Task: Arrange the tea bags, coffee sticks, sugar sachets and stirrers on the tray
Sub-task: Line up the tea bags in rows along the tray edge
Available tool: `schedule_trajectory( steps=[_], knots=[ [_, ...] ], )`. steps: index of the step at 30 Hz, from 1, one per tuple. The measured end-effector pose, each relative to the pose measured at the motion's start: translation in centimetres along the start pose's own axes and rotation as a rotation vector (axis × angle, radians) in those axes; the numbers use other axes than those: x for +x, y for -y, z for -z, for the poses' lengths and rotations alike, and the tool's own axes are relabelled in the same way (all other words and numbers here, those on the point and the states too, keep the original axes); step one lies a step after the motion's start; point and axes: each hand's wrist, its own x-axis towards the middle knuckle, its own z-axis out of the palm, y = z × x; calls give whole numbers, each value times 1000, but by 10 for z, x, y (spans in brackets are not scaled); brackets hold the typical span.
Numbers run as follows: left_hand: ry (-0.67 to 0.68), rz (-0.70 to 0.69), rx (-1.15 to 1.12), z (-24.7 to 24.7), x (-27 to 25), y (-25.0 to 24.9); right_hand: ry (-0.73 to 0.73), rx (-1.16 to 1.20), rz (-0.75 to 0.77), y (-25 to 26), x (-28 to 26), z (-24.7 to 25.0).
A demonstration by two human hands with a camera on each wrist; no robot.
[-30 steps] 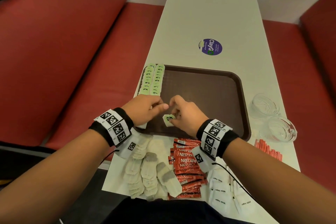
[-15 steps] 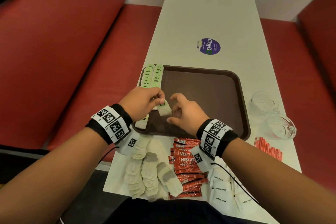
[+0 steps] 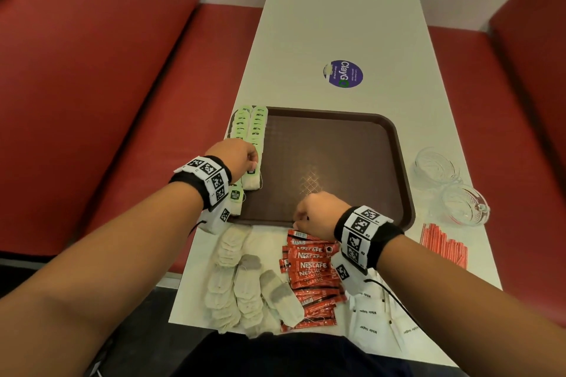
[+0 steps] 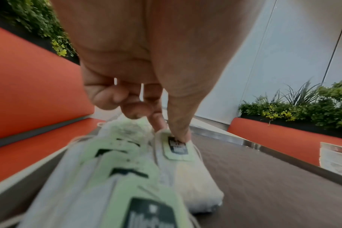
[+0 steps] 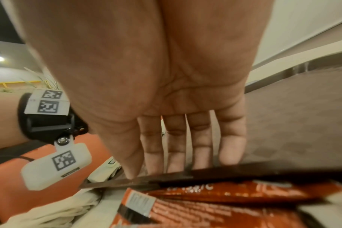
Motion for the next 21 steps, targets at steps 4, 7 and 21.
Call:
schedule_trajectory(
  steps=[4, 7, 21],
  knots=[
    [-79, 86, 92, -4, 2, -9, 7, -12, 10, 0, 0, 0],
    [-12, 105, 223, -12, -2, -18, -10, -38, 21, 0, -1, -2],
    [-96, -174, -60, -3, -73, -30, -147, -127, 221, 20, -26, -15]
  ],
)
